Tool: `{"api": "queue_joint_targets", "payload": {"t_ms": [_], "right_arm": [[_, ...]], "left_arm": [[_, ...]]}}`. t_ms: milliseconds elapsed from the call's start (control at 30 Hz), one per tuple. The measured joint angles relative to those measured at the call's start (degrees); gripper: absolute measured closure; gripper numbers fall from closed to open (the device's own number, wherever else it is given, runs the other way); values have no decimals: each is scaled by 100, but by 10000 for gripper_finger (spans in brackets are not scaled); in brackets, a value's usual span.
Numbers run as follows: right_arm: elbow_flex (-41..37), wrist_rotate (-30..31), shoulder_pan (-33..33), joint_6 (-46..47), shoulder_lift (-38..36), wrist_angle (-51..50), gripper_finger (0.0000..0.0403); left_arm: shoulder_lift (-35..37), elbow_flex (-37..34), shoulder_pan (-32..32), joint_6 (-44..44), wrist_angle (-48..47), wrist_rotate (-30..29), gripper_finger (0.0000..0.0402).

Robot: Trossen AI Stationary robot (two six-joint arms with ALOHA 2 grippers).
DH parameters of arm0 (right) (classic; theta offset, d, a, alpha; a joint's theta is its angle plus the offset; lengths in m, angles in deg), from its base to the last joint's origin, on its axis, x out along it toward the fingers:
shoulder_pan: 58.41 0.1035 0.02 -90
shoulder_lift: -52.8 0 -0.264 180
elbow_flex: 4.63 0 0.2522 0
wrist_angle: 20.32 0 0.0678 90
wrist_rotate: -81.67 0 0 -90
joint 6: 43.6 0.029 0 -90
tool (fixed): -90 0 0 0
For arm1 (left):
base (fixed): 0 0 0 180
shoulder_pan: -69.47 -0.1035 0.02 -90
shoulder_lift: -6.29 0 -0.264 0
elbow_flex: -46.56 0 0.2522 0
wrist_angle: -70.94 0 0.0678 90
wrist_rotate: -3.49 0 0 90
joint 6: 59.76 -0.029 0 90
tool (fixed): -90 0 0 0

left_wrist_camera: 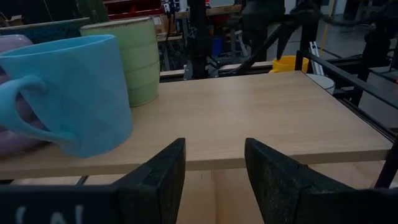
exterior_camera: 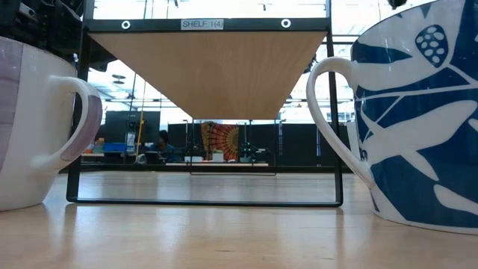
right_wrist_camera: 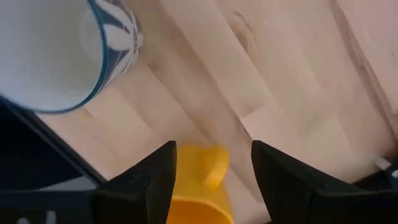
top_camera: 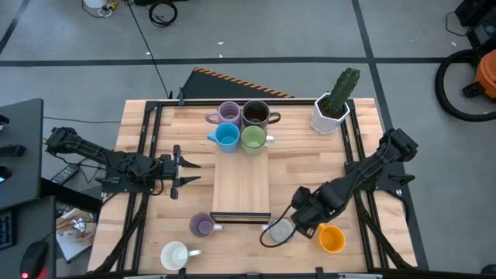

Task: Place coffee mugs
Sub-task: Put the yellow mug on the shelf

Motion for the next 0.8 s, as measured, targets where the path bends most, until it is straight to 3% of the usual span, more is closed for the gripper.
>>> {"api": "queue_joint_targets", "payload": {"t_ms": [367,800], "right_arm": [[-1254,-489,50,-240,-23,728,206],[-1670,-1011,165,99,-107,731,207]], "left_arm": [[0,0,-1,-47,1,0,230],[1,0,1,-46,-11,0,230]]}}
